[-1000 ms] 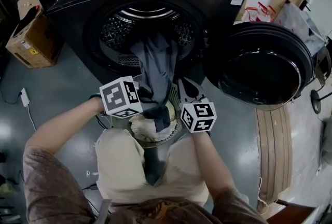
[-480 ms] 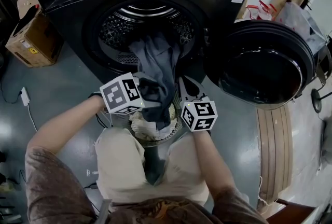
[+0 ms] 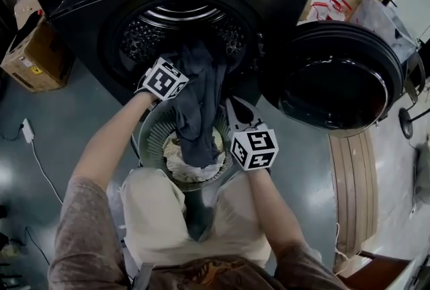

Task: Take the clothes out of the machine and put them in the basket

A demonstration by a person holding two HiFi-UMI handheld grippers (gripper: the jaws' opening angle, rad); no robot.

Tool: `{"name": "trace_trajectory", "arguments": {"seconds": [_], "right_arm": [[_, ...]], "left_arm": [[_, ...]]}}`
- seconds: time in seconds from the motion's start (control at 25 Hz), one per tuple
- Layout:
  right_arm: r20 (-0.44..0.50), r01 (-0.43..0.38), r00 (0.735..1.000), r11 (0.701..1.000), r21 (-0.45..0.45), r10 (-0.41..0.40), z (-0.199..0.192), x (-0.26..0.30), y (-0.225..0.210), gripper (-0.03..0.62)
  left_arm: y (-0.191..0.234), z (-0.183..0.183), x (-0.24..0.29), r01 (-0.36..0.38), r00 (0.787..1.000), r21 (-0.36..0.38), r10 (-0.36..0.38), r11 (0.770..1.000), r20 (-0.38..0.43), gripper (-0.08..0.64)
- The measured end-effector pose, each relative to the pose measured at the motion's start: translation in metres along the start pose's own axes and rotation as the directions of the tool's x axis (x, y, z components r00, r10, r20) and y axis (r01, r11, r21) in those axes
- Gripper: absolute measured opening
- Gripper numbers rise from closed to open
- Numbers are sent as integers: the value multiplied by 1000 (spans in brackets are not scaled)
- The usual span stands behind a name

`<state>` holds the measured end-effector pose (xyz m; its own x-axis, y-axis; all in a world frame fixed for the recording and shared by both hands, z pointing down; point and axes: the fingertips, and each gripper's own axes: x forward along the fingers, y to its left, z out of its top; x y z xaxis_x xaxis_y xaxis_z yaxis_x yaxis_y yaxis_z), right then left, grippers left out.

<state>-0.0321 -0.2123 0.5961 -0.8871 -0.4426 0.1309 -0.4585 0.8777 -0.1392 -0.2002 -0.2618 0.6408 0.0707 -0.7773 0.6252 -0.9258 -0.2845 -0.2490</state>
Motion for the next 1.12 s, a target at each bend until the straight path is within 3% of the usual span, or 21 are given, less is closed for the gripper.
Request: {"name": "trace_trajectory", "arguments": {"seconds": [0.16, 0.28, 0.44, 0.56, 0.72, 0.8, 0.96, 1.12], "right_arm": [[-3, 8, 1000, 1000, -3, -8, 0, -1, -2, -5], [-4, 12, 1000, 1000, -6, -12, 0, -1, -2, -5], [-2, 18, 1000, 1000, -7, -18, 1, -1, -3, -5], [-1, 19, 1000, 1000, -8, -19, 1, -2, -4, -5], [-3, 17, 1000, 1000, -7, -17, 0, -1, -4, -5], [-5, 16, 1000, 1000, -6, -16, -1, 0, -4, -5], [-8, 11, 1000, 1000, -8, -11, -2, 1, -3, -5], [-10, 14, 1000, 1000, -7, -14, -3, 0, -6, -5]], "left_arm": [[32, -16, 20, -58, 997, -75, 53, 995, -64, 368], [35, -26, 30, -49, 994, -86, 40, 995, -97, 365], [34, -29, 32, -9, 998, -172, -2, 985, -65, 350], [32, -30, 28, -1, 999, -185, -9, 983, -53, 267], [36, -28, 17, 15, 999, -221, -23, 975, -33, 66], [31, -21, 9, 57, 998, -245, -60, 968, -6, 37], [4, -6, -15, 143, 990, -170, -138, 975, 41, 32], [-34, 2, -46, 229, 973, -83, -227, 970, 36, 32]]}}
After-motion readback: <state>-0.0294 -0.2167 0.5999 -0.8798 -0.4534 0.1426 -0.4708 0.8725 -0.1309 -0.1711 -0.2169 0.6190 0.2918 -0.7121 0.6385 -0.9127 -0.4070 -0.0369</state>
